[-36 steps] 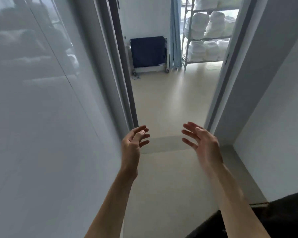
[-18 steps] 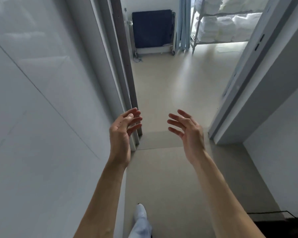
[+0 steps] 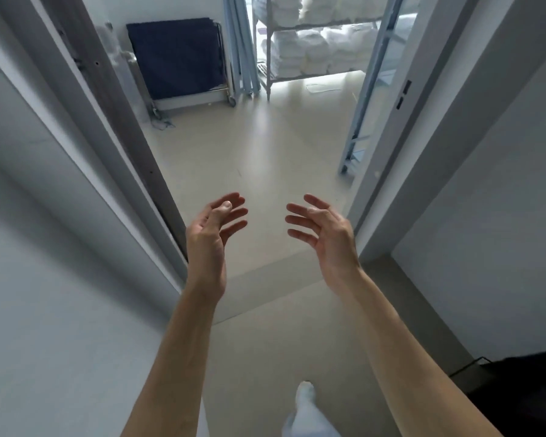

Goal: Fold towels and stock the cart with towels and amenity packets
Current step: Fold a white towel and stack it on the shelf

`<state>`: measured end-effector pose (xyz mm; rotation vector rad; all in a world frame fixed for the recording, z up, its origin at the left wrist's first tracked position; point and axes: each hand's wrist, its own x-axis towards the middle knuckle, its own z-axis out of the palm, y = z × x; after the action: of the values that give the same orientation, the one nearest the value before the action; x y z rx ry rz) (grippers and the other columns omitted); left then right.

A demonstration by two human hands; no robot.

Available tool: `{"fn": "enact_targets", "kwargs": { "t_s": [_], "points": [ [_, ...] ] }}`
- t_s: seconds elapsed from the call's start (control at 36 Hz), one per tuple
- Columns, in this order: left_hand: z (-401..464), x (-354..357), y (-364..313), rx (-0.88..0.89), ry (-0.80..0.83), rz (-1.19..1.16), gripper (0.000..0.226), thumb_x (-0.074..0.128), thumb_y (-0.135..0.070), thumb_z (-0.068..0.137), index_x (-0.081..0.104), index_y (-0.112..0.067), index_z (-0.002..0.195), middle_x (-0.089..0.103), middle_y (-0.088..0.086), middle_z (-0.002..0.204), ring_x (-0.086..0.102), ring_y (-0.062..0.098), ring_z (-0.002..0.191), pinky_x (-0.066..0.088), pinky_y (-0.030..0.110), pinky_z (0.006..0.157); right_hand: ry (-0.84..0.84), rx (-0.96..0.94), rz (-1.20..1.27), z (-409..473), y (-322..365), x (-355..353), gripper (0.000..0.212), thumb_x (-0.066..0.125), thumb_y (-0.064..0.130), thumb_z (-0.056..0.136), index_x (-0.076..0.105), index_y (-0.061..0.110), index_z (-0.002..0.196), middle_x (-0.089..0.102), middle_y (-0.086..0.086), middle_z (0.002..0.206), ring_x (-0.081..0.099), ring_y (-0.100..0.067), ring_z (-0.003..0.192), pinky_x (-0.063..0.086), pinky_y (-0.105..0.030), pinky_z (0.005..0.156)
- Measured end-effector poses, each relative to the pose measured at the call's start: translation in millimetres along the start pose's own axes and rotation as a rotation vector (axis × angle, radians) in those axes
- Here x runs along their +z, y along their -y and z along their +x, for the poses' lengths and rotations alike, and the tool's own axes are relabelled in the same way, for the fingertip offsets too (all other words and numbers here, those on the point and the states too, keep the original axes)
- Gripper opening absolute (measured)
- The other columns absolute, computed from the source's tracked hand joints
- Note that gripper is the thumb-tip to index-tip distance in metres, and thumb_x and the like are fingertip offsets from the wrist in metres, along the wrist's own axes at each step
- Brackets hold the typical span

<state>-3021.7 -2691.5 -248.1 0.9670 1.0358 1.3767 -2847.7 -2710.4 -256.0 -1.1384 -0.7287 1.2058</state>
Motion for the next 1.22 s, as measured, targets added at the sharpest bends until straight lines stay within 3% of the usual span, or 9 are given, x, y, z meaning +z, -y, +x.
{"fn": "enact_targets", "kwargs": {
  "t_s": [0.22, 0.39, 0.53, 0.72, 0.86, 1.0, 1.11, 1.22],
  "points": [
    [116, 14, 15, -0.017, 0.010, 0.034, 0.040, 0.051, -0.027, 0.085, 0.068, -0.008, 0.116, 0.074, 0.009, 0.113, 0.070, 0.025, 0.106, 0.055, 0.039, 0.093, -0.019, -0.014, 0.074, 125, -10, 9, 0.027, 0.047, 0.012, 0.100, 0.055, 0.012, 0.126, 0.074, -0.010, 0.112, 0.070, -0.030, 0.103, 0.059, -0.041, 0.087],
    [235, 43, 14, 0.022, -0.023, 0.067, 0.035, 0.052, -0.026, 0.086, 0.070, -0.010, 0.111, 0.074, 0.010, 0.112, 0.069, 0.028, 0.107, 0.053, 0.045, 0.098, 0.041, -0.014, 0.156, 246, 1, 16, 0.042, 0.051, 0.018, 0.086, 0.057, 0.008, 0.126, 0.073, -0.014, 0.113, 0.069, -0.033, 0.104, 0.058, -0.043, 0.087],
    [324, 71, -6, 0.054, -0.038, 0.070, 0.034, 0.054, -0.026, 0.085, 0.070, -0.010, 0.110, 0.073, 0.011, 0.112, 0.069, 0.030, 0.107, 0.052, 0.046, 0.099, 0.077, 0.001, 0.136, 345, 31, 21, 0.033, 0.043, 0.007, 0.097, 0.057, 0.006, 0.127, 0.072, -0.015, 0.114, 0.067, -0.036, 0.108, 0.056, -0.044, 0.090],
    [432, 95, -16, 0.101, -0.069, 0.013, 0.031, 0.054, -0.025, 0.087, 0.072, -0.013, 0.109, 0.074, 0.010, 0.113, 0.069, 0.028, 0.108, 0.054, 0.036, 0.089, 0.125, -0.035, 0.137, 468, 73, 32, 0.041, 0.050, 0.017, 0.087, 0.059, 0.006, 0.125, 0.072, -0.016, 0.115, 0.069, -0.032, 0.105, 0.058, -0.041, 0.087],
    [513, 104, -4, 0.085, -0.068, 0.025, 0.031, 0.052, -0.022, 0.089, 0.071, -0.010, 0.110, 0.073, 0.012, 0.115, 0.068, 0.030, 0.109, 0.054, 0.039, 0.094, 0.127, -0.017, 0.127, 557, 71, 43, 0.034, 0.042, 0.008, 0.097, 0.058, 0.004, 0.126, 0.071, -0.017, 0.116, 0.068, -0.032, 0.105, 0.056, -0.043, 0.090],
    [622, 107, 5, 0.083, -0.059, 0.039, 0.033, 0.051, -0.023, 0.090, 0.069, -0.009, 0.113, 0.071, 0.013, 0.116, 0.067, 0.030, 0.110, 0.054, 0.041, 0.095, 0.142, -0.029, 0.092, 657, 70, 62, 0.035, 0.044, 0.010, 0.096, 0.057, 0.003, 0.127, 0.071, -0.017, 0.117, 0.067, -0.034, 0.107, 0.054, -0.046, 0.092],
    [724, 126, 10, 0.086, -0.026, 0.025, 0.028, 0.045, -0.011, 0.100, 0.068, -0.005, 0.113, 0.070, 0.017, 0.117, 0.066, 0.034, 0.110, 0.052, 0.046, 0.098, 0.100, -0.038, 0.107, 748, 82, 81, 0.034, 0.044, 0.009, 0.093, 0.059, 0.004, 0.123, 0.071, -0.018, 0.114, 0.069, -0.031, 0.101, 0.054, -0.044, 0.089],
    [819, 156, 9, 0.057, 0.045, 0.004, 0.030, 0.050, -0.017, 0.093, 0.069, -0.004, 0.113, 0.071, 0.017, 0.115, 0.068, 0.032, 0.108, 0.054, 0.044, 0.096, 0.055, -0.046, 0.137, 836, 101, 100, 0.032, 0.041, 0.006, 0.095, 0.060, 0.005, 0.121, 0.072, -0.018, 0.113, 0.069, -0.030, 0.100, 0.055, -0.042, 0.086]
  ]
}}
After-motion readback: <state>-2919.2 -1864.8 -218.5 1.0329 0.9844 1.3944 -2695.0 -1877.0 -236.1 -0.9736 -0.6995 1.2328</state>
